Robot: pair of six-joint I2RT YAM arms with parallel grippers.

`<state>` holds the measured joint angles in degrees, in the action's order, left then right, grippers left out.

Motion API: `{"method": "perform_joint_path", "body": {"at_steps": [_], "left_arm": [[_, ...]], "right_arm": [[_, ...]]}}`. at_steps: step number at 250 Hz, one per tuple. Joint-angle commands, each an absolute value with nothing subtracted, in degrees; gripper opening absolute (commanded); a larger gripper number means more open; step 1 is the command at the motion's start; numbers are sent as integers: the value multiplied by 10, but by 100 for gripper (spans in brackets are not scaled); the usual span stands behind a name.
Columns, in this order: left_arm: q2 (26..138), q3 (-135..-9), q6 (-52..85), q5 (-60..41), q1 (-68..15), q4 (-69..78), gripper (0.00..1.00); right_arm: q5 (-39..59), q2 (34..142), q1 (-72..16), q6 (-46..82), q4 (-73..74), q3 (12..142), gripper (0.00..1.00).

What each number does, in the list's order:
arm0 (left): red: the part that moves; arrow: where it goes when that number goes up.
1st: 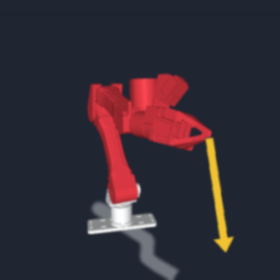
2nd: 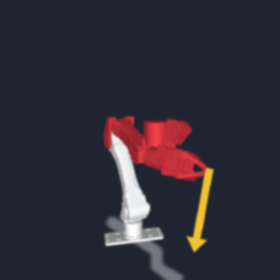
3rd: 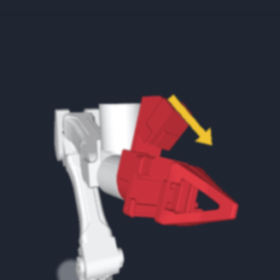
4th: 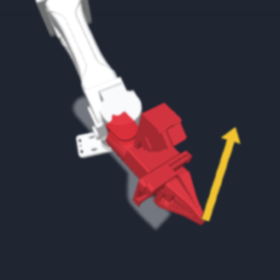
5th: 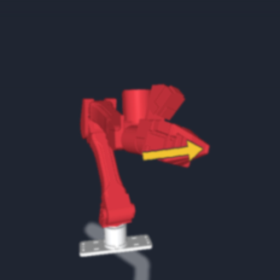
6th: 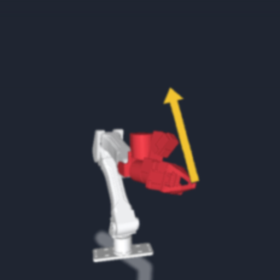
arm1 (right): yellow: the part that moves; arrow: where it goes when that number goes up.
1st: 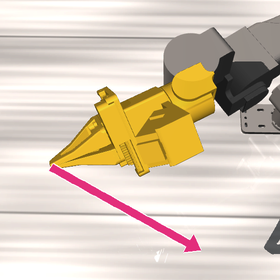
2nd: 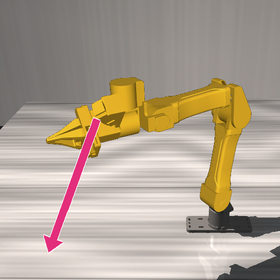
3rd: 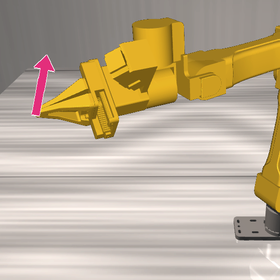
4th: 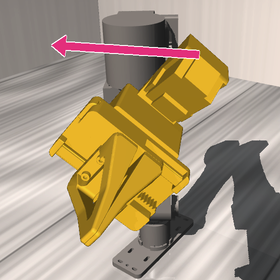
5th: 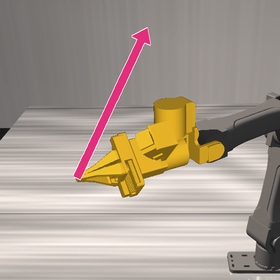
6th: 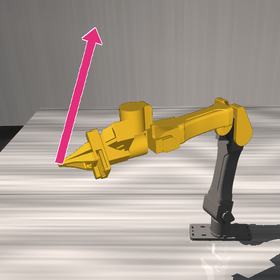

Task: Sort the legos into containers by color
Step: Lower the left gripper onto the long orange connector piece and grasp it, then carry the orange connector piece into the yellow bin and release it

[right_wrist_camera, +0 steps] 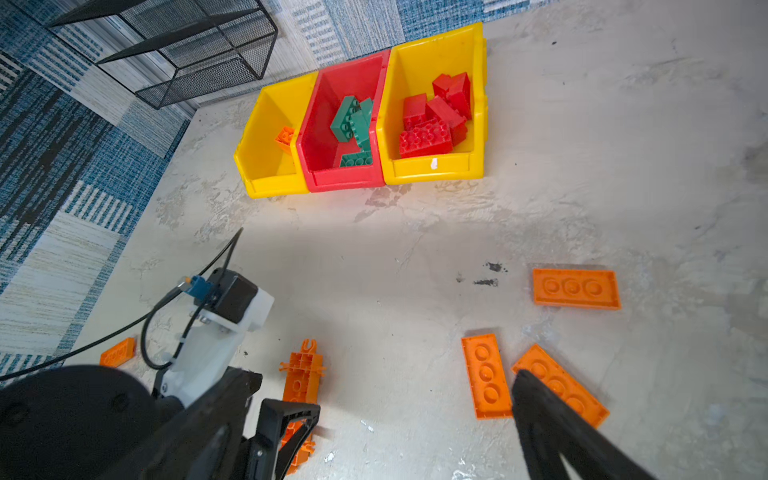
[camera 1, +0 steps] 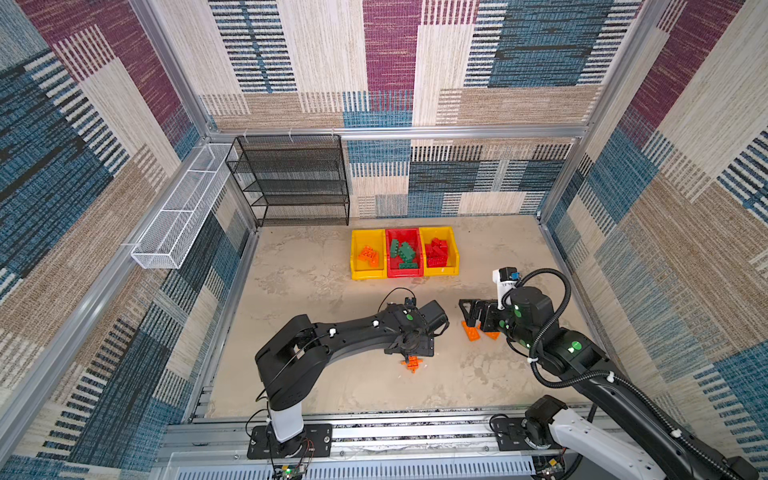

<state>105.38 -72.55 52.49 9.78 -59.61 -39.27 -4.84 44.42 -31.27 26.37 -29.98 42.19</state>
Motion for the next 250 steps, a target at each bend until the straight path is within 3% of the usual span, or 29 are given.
{"method": "perform_joint_path", "body": {"at_steps": [1, 39, 73, 106, 137, 182, 250], "left_arm": [[1078, -740, 524, 78, -594, -394, 84], [1101, -734, 532, 63, -590, -386, 71], [1101, -723, 534, 57, -582, -385, 43], [1085, -722, 519, 59, -565, -406, 24], [1048, -750, 478, 82, -522, -451, 17], [1025, -852, 376, 108, -400, -486, 18], [1234, -1202, 273, 101, -273, -569, 22]], "right_arm": [[-60, 443, -313, 272, -302, 421, 100], [-58, 448, -313, 270, -299, 420, 100], [-58, 456, -313, 265, -294, 424, 100], [-55, 470, -312, 261, -288, 431, 100], [-45, 487, -312, 260, -274, 439, 100], [-34, 533, -312, 261, -246, 455, 100], [-2, 631, -307, 256, -200, 490, 100]]}}
